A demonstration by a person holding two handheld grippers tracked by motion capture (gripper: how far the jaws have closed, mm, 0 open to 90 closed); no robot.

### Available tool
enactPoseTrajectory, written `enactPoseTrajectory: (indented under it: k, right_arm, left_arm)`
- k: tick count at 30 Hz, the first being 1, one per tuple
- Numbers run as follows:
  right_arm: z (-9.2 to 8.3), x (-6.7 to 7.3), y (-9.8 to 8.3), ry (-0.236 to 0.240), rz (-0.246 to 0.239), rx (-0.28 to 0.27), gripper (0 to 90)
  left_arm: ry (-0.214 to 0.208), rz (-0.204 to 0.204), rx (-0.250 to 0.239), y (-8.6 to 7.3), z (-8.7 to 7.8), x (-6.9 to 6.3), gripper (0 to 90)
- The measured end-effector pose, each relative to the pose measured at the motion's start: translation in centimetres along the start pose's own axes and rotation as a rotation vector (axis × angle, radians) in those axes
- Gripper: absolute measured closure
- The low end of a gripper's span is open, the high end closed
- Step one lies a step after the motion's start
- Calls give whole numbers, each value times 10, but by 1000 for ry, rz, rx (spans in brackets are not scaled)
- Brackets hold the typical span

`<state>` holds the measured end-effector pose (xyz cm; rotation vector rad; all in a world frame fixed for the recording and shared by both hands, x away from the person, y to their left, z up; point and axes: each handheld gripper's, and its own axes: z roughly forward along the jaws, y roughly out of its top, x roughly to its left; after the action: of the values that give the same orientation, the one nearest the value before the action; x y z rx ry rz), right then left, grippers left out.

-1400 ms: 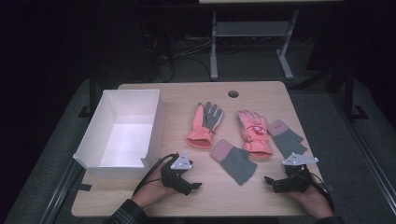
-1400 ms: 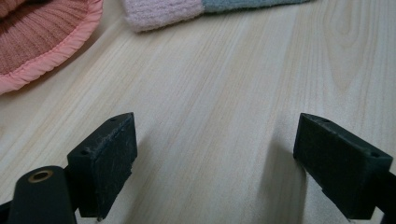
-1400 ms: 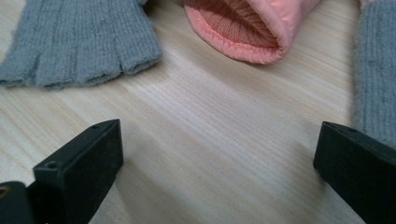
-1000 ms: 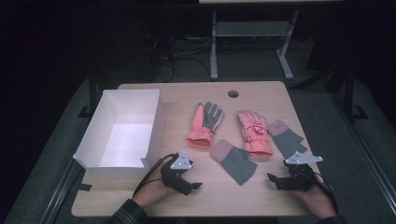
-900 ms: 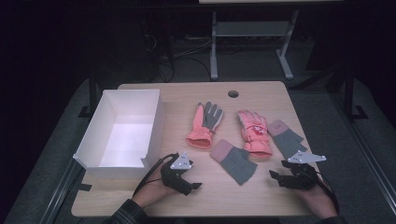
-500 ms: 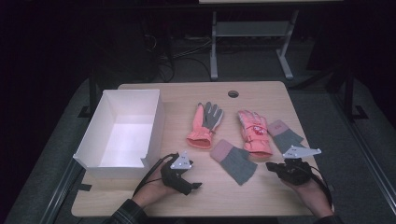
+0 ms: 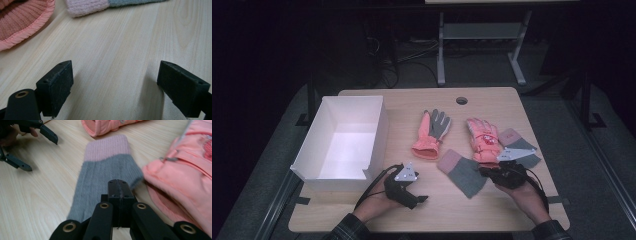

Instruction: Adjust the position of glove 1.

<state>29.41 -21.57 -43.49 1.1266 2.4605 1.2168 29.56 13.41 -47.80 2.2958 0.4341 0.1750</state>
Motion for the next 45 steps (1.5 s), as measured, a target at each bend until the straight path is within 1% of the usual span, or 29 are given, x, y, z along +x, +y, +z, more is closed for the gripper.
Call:
enactPoseTrajectory:
  k: [2, 3, 4, 5, 7, 8, 9, 10, 12, 13, 15, 16, 17, 20, 21, 22, 23, 26, 27, 32, 33, 34, 35, 37, 38, 39, 40, 41, 45]
  right_arm:
    - [6, 2, 4, 5, -5, 7, 899]
    - [6, 2, 4, 5, -5, 7, 899]
    - [13, 5, 8, 17, -17, 4, 900]
    - [15, 7, 10, 21, -18, 10, 899]
    - [23, 12, 15, 30, -37, 13, 900]
    - [23, 12, 15, 30, -37, 13, 900]
    - [29, 16, 19, 38, -37, 19, 900]
    - [29, 16, 19, 38, -37, 19, 900]
    - [39, 21, 26, 50, -43, 16, 900]
    - [39, 21, 26, 50, -43, 16, 900]
    - [50, 23, 32, 59, -51, 20, 900]
    - [50, 23, 32, 59, -51, 20, 900]
    - [57, 26, 36, 65, -50, 24, 900]
    - [67, 28, 43, 70, -59, 25, 900]
    - [67, 28, 43, 70, -59, 25, 900]
    - [73, 29, 47, 75, -56, 21, 900]
    - [75, 29, 48, 76, -55, 23, 900]
    - [80, 27, 49, 71, -54, 28, 900]
    - [85, 26, 49, 61, -57, 40, 900]
    - [91, 22, 50, 47, -45, 38, 900]
    - [93, 21, 50, 37, -48, 38, 900]
    - [93, 21, 50, 37, -48, 38, 900]
    - [96, 19, 50, 40, -47, 45, 900]
    - [98, 19, 49, 40, -47, 54, 900]
    - [101, 19, 48, 42, -51, 72, 900]
    - [101, 19, 48, 42, -51, 72, 900]
    - [100, 20, 48, 47, -54, 78, 900]
    - [100, 20, 47, 58, -55, 81, 900]
    - [100, 24, 47, 70, -69, 92, 900]
  left_arm:
    - [0, 3, 5, 0, 0, 0, 128]
    - [0, 3, 5, 0, 0, 0, 128]
    - [-1, 2, 6, 0, 0, 0, 128]
    - [0, 4, 4, 0, 0, 0, 128]
    - [0, 3, 4, 0, 0, 0, 128]
    - [0, 3, 4, 0, 0, 0, 128]
    - [0, 3, 4, 0, 0, 0, 128]
    - [0, 3, 4, 0, 0, 0, 128]
    - [0, 3, 3, 0, 0, 0, 128]
    - [0, 3, 3, 0, 0, 0, 128]
    - [0, 5, 4, 0, 0, 0, 128]
    - [3, 12, 4, 0, 0, 1, 128]
    - [2, 10, 4, 0, 0, 1, 127]
    - [2, 9, 4, 0, 0, 1, 128]
    - [2, 9, 4, 0, 0, 1, 128]
    - [1, 9, 4, 0, 0, 1, 128]
    - [0, 6, 5, 0, 0, 0, 127]
    - [0, 6, 5, 0, 0, 0, 127]
    - [-1, 4, 4, 0, 0, 0, 127]
    - [0, 10, 10, 0, -1, 1, 127]
    - [0, 10, 10, 0, -1, 1, 127]
    - [0, 10, 10, 0, -1, 1, 127]
    - [-3, -1, -2, 0, 0, 0, 127]
    - [-3, -3, -3, 0, 0, 0, 127]
    - [-2, 6, 4, 0, 0, 1, 127]
    - [-2, 6, 4, 0, 0, 1, 127]
    - [-3, -2, -3, 0, 0, 0, 127]
    - [-3, -2, -3, 0, 0, 0, 127]
    - [-2, 2, 1, 0, 0, 0, 127]
